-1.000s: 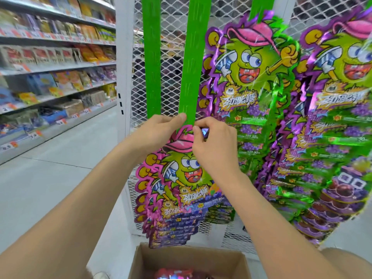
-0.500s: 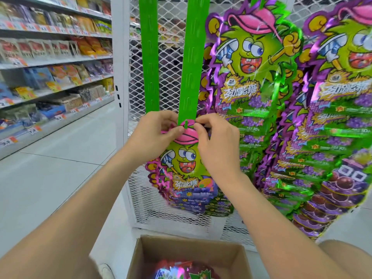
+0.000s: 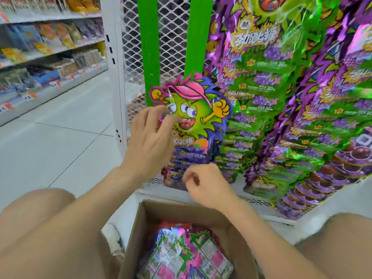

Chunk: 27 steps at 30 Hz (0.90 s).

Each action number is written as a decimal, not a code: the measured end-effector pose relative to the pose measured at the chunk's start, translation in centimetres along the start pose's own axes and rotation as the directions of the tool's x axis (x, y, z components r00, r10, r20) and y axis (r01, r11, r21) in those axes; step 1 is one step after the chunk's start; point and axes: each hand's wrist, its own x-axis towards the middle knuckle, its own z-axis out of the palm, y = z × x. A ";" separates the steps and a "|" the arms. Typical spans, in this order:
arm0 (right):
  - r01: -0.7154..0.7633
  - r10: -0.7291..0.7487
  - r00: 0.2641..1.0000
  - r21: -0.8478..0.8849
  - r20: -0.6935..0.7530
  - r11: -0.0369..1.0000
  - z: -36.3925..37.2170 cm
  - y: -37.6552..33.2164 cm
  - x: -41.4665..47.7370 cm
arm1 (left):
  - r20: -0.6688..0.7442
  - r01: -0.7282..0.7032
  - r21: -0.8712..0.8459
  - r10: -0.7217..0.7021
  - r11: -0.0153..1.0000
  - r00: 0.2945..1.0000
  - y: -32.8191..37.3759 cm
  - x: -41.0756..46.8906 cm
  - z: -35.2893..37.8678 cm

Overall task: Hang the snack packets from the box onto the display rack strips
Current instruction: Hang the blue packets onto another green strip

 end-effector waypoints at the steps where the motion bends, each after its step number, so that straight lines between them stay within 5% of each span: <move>1: -0.075 0.075 0.990 -0.008 0.116 0.997 2.0 1.6 -0.6 | 0.125 -0.030 -0.084 0.040 0.996 0.991 0.2 -1.1 0.6; 2: -0.133 0.137 0.971 -0.032 0.198 0.991 3.9 3.0 -1.1 | 0.301 -0.028 -0.193 0.086 0.981 0.950 0.5 -2.0 1.0; 5: -0.267 0.304 0.859 -0.146 0.411 0.952 10.1 7.6 -3.4 | 0.747 0.061 -0.297 0.192 0.953 0.637 1.6 -4.3 2.3; 9: -0.483 0.563 0.681 -0.290 0.469 0.826 17.7 11.7 -7.6 | 0.905 0.034 -0.286 0.258 0.958 0.339 2.1 -8.2 5.3; 12: -0.662 0.670 0.600 -0.199 0.437 0.723 21.2 11.9 -9.7 | 0.948 0.012 -0.260 0.252 0.966 0.194 2.0 -10.0 6.9; 15: -0.754 0.699 0.563 -0.071 0.441 0.653 24.1 11.8 -10.6 | 0.962 -0.003 -0.242 0.240 0.970 0.130 1.7 -11.0 7.8; 20: -0.727 0.610 0.634 0.095 0.475 0.680 23.7 11.1 -9.2 | 0.989 -0.050 -0.135 0.137 0.990 0.046 1.4 -11.9 8.3; 23: -0.699 0.526 0.694 0.288 0.491 0.654 20.1 9.1 -6.7 | 0.997 0.004 -0.038 0.038 0.999 0.061 1.2 -11.6 8.2; 27: -0.591 0.410 0.803 0.485 0.433 0.645 13.7 5.0 -3.6 | 0.978 0.483 0.135 -0.196 0.865 0.077 1.7 -10.2 7.3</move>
